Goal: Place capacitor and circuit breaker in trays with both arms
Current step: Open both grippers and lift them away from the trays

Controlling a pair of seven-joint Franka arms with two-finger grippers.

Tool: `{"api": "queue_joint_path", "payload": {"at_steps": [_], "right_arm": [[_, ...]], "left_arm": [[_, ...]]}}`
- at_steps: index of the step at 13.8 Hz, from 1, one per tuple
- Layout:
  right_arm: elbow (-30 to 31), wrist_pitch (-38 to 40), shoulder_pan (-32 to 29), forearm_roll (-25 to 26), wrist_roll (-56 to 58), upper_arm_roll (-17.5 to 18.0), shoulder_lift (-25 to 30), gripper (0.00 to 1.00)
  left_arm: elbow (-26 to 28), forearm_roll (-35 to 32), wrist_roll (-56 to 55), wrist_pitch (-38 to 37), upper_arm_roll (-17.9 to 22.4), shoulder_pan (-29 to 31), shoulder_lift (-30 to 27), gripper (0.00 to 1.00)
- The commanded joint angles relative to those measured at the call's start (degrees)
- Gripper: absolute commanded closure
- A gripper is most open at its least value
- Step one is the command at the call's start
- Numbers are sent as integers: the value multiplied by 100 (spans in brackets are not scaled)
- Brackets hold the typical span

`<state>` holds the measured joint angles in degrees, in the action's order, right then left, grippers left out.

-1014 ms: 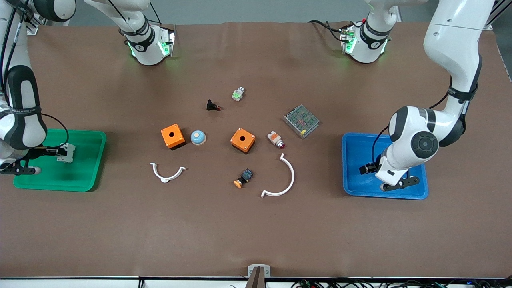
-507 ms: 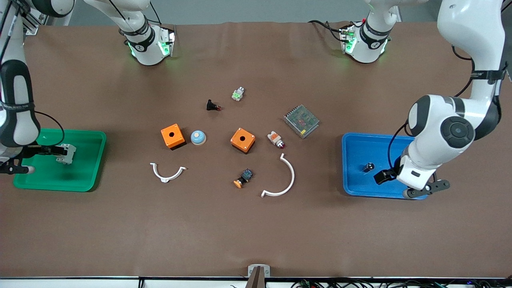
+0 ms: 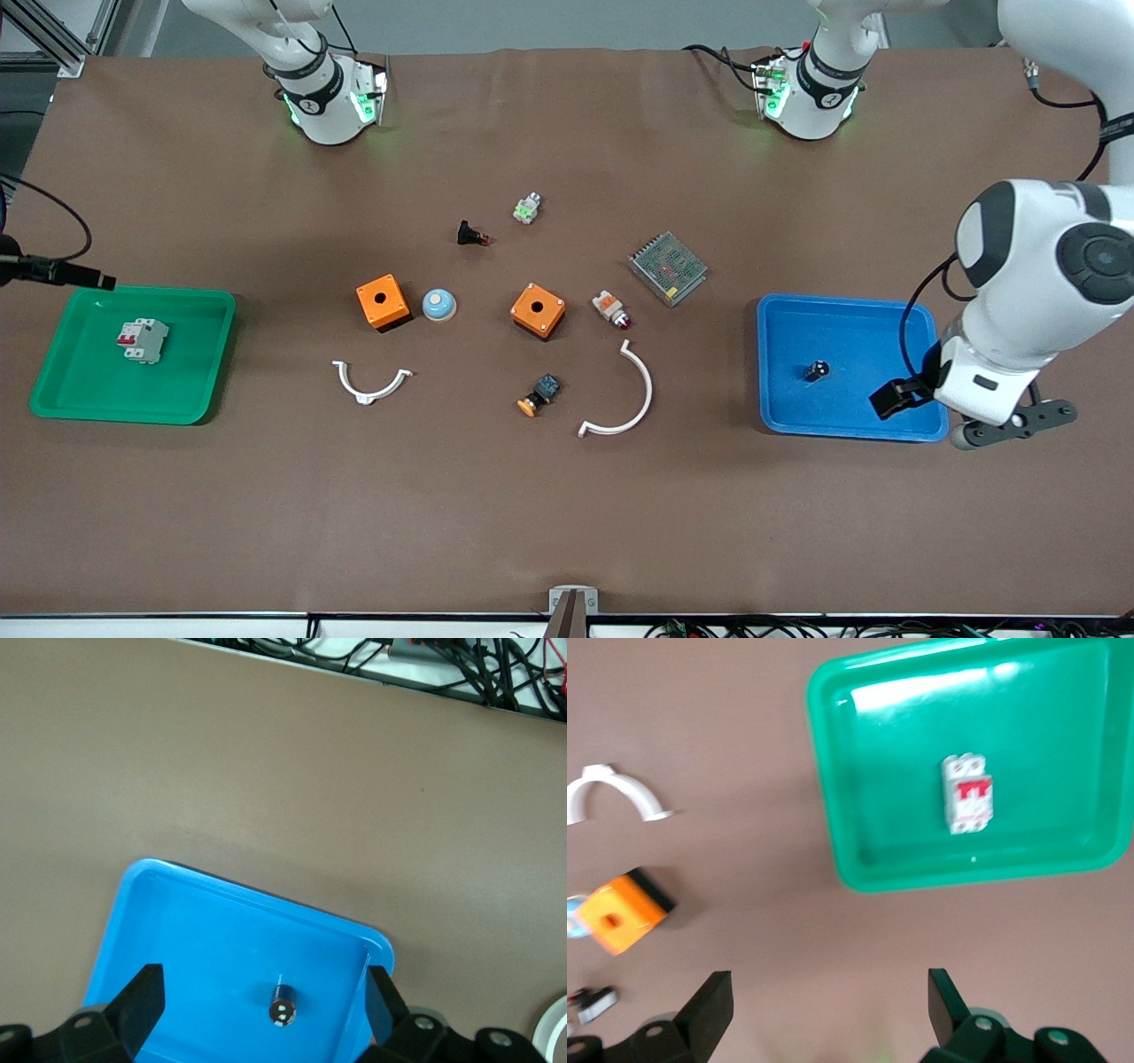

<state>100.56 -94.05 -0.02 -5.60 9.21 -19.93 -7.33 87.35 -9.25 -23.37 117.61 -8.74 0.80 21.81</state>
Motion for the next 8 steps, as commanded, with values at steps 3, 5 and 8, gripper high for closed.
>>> {"api": "queue_joint_path", "payload": {"at_steps": [3,5,8], "right_arm": [[253,493,923,235,-1193,33,925,1],[166,510,1039,261,-1185,41,1075,1],[-194,703,1179,357,-1194,146,1084,1]], "left_arm": [[-648,-121,201,-922,21,8,-168,0],[-692,-86,201,-1169,12,17,-430,0],[-684,19,210,-1379,13,113,-844,0]]}}
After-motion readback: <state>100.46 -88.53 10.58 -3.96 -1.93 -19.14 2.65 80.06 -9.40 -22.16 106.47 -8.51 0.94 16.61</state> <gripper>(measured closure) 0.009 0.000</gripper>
